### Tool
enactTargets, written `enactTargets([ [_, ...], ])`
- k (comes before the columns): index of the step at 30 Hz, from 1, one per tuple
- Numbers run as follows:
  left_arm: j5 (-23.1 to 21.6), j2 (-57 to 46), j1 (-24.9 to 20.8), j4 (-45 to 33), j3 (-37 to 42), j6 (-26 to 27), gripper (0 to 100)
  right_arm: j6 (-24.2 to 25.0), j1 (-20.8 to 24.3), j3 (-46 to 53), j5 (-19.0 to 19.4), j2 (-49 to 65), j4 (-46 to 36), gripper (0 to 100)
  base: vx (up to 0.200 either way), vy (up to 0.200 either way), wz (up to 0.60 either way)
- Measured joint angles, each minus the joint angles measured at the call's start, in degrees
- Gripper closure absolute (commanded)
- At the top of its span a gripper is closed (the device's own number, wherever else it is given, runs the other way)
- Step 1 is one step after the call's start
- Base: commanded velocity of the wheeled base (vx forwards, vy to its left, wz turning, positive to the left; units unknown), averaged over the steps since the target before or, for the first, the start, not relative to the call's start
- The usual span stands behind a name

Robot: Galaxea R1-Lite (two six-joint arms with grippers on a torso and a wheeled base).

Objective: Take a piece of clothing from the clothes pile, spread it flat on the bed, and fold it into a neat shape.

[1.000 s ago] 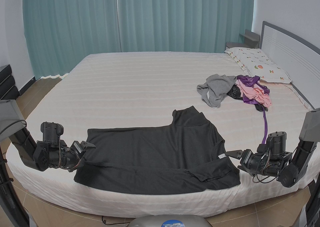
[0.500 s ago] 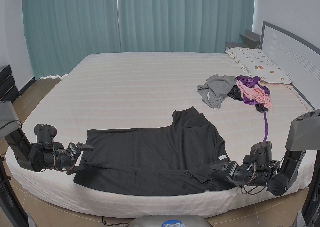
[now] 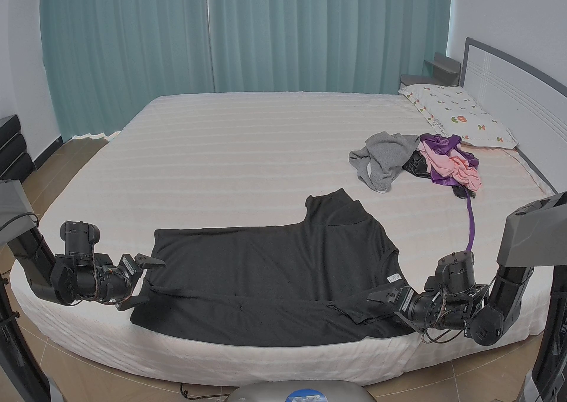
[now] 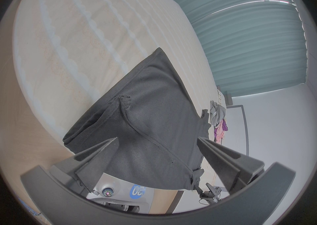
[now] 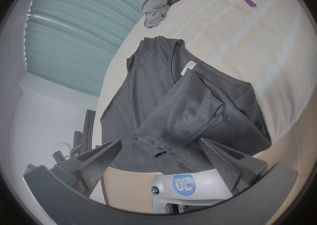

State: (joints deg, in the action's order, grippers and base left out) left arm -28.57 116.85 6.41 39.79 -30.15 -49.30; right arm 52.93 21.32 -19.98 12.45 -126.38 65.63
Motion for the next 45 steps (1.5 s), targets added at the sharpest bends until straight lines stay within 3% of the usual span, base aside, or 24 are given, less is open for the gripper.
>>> enactTargets([
  [11,0.0,0.0,0.1,0.0,0.1,-0.2,0,0.8,0.3,-1.8,-0.6,-1.4,-0.3,0,0.0,0.0,0.0],
  [27,0.3,-1.0,0.2,0.5,3.6,-0.5,0,0.8,1.0,-2.5,-6.0,-3.4,0.3,0,0.0,0.0,0.0],
  [34,0.2,-2.8,0.9,4.5,7.6,-3.8,0,0.9,0.8,-3.4,-9.3,-4.7,0.8,0,0.0,0.0,0.0],
  [35,0.3,-3.0,0.9,4.9,7.8,-4.1,0,0.9,0.7,-3.8,-9.3,-4.9,0.8,100,0.0,0.0,0.0],
  [45,0.5,-3.7,1.2,5.9,9.7,-4.5,0,0.9,0.9,-4.8,-10.5,-5.9,0.7,100,0.0,0.0,0.0],
])
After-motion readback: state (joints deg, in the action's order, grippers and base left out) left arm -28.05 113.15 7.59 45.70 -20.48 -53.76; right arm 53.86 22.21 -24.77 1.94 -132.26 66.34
